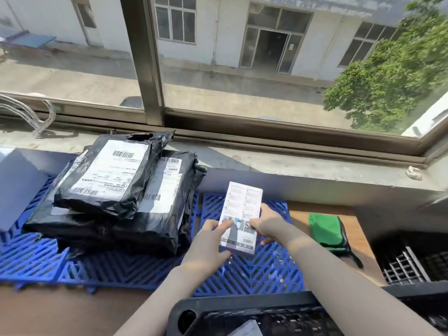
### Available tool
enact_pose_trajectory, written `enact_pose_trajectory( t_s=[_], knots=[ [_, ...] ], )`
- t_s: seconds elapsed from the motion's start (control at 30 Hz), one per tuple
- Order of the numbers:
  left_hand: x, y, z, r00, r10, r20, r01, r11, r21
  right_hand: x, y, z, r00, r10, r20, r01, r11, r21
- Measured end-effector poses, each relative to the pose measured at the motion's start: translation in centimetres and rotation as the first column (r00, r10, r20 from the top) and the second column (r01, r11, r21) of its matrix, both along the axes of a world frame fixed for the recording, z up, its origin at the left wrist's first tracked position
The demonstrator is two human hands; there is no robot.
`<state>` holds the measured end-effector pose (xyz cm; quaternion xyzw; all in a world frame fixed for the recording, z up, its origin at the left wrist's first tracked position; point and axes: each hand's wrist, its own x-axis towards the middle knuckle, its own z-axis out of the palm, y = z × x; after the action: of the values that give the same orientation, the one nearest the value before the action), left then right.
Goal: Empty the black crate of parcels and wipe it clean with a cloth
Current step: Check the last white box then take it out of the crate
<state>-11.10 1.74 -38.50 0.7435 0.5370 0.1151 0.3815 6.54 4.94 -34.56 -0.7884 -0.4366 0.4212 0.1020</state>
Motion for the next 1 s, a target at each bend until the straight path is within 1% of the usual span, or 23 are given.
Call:
enact_pose_trajectory(
  t_s=[0.03, 0.1, 0.2, 0.3, 0.37, 0.47, 0.57, 0.7, 0.8, 0.93, 1.0],
  knots=[
    [-0.1, 0.0, -0.5, 1.0, 0.004, -0.018, -0.004, 1.0, 0.01, -0.3, 0.0, -0.3, 0.997, 0.07, 0.024, -0.068, 0.996, -0.063],
    [-0.3, -0.1, -1.4, 0.999, 0.016, -0.051, -0.015, 1.0, 0.019, -0.7, 0.0, -0.9, 0.987, 0.161, -0.014, -0.161, 0.977, -0.141],
    [-0.3, -0.7, -2.7, 0.997, 0.031, -0.066, -0.032, 0.999, -0.006, -0.6, 0.3, -2.3, 0.97, 0.23, -0.074, -0.24, 0.952, -0.189],
    [-0.1, -0.8, -3.7, 0.997, 0.018, -0.08, -0.018, 1.0, 0.001, -0.1, 0.6, -3.3, 0.945, 0.31, -0.107, -0.327, 0.904, -0.273],
    [-0.1, -0.6, -4.2, 0.996, 0.017, -0.087, -0.017, 1.0, -0.001, 0.2, 0.9, -4.0, 0.923, 0.368, -0.111, -0.384, 0.88, -0.281],
    [-0.2, -0.6, -4.6, 0.994, 0.02, -0.107, -0.019, 1.0, 0.004, 0.2, 1.2, -4.4, 0.88, 0.467, -0.086, -0.473, 0.851, -0.226],
    [-0.1, -0.6, -4.9, 0.991, 0.023, -0.13, -0.021, 1.0, 0.014, -0.3, 1.4, -4.8, 0.846, 0.528, -0.074, -0.532, 0.829, -0.17],
    [0.0, -0.5, -5.1, 0.991, 0.027, -0.134, -0.028, 1.0, -0.008, -0.4, 1.6, -4.6, 0.816, 0.578, -0.026, -0.57, 0.797, -0.2],
    [0.1, -0.3, -5.1, 0.994, 0.024, -0.108, -0.026, 1.0, -0.014, 0.1, 1.5, -4.1, 0.809, 0.588, -0.029, -0.576, 0.781, -0.244],
    [0.2, -0.1, -4.8, 0.998, 0.032, -0.046, -0.027, 0.994, 0.106, 0.6, 1.8, -3.4, 0.744, 0.666, 0.052, -0.625, 0.722, -0.296],
    [0.1, -0.1, -4.7, 0.999, 0.016, -0.035, -0.011, 0.988, 0.156, 0.9, 2.1, -3.4, 0.726, 0.685, 0.064, -0.636, 0.704, -0.317]
  ],
)
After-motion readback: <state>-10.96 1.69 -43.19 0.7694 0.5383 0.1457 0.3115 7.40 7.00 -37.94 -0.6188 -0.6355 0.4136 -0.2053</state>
